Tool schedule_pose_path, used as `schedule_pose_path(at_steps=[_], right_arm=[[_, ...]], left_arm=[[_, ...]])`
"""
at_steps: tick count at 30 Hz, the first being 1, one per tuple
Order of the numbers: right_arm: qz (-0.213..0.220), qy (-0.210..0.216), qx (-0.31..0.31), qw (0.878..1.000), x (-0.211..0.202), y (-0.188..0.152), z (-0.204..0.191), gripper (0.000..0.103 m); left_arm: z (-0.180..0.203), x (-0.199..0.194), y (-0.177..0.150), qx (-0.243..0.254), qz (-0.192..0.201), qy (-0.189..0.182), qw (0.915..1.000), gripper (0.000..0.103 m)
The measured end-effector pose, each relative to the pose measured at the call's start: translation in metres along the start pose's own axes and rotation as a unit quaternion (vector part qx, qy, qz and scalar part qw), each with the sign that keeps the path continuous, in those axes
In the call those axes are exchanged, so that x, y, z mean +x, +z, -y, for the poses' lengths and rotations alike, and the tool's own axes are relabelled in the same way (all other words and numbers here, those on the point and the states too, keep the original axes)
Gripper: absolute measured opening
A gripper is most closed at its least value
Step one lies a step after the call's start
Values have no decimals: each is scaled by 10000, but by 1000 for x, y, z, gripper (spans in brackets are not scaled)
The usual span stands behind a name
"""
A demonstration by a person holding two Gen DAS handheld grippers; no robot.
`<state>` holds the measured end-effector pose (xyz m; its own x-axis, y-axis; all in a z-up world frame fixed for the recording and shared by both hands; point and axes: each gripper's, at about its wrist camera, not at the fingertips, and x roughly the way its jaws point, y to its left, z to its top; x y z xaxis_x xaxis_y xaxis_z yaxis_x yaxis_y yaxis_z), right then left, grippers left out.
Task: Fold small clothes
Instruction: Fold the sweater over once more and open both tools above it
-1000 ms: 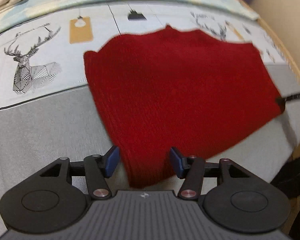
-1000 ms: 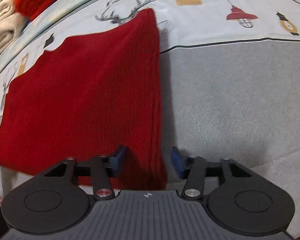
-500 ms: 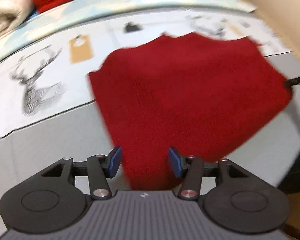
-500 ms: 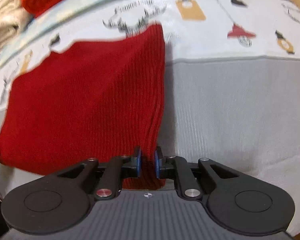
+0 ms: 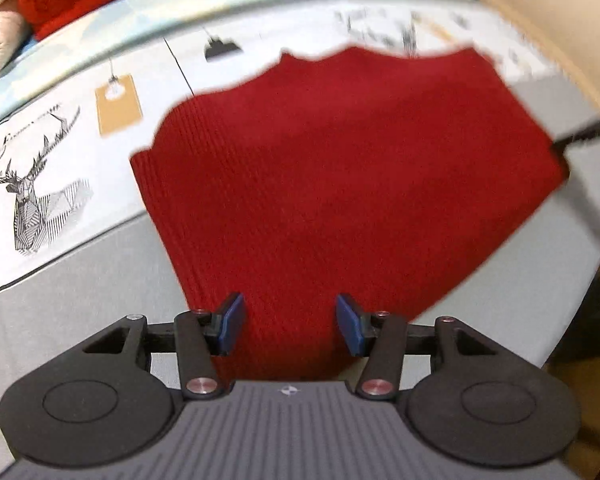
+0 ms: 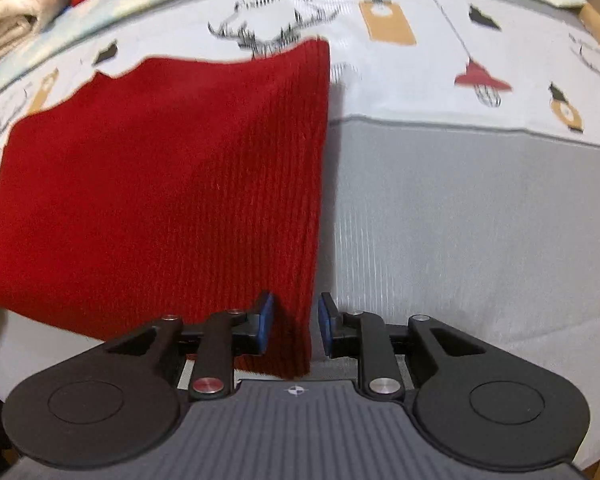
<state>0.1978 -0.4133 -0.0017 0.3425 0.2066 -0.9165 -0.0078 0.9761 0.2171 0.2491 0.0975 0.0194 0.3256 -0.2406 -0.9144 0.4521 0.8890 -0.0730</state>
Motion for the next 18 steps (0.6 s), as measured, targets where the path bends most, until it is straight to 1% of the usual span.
schedule_pose_path(at_steps=[1, 2, 3, 5, 6, 8, 10, 11, 13, 15, 16, 17, 18], right_arm=[[0, -23, 52, 10000, 0, 0, 3, 24], [-40, -74, 90, 9999, 2, 0, 6, 24], [-94, -110, 98, 9998, 5, 0, 8, 24], [-174, -192, 83, 9996, 9, -1, 9, 24], [-155, -211, 94, 9996, 8, -1, 8, 24], [-2, -248, 120, 9996, 3, 0, 7, 24], [310, -334, 116, 9989, -7, 2, 5, 24], [453, -331, 158, 9983, -11, 3, 7, 24], [766, -282, 315, 9962, -20, 6, 11, 24], [998, -128, 401, 9941, -25, 9, 14, 25], [1022, -47, 402, 9939, -26, 9, 14, 27], [966, 13, 358, 9947, -23, 9, 13, 29], [783, 16, 245, 9966, -17, 8, 10, 31]], left_arm=[[-3, 1, 1, -83, 6, -56, 9999, 57], [-5, 5, 0, -137, -90, -73, 9998, 57], [-6, 14, -2, -119, -298, 26, 9995, 57], [-3, 36, -2, 204, -727, 475, 9960, 57], [-1, 41, -4, 335, -811, 612, 9943, 59], [-5, 37, 1, 228, -713, 591, 9954, 60], [-8, 27, 5, 58, -427, 625, 9971, 59], [-10, 21, 9, -46, -280, 584, 9979, 59], [-12, 17, 13, -236, -117, 523, 9983, 59], [-13, 20, 15, -275, -147, 618, 9976, 59], [-13, 25, 15, -238, -258, 677, 9971, 59], [-13, 33, 20, -186, -372, 716, 9966, 59], [-10, 40, 18, -106, -487, 764, 9958, 59]])
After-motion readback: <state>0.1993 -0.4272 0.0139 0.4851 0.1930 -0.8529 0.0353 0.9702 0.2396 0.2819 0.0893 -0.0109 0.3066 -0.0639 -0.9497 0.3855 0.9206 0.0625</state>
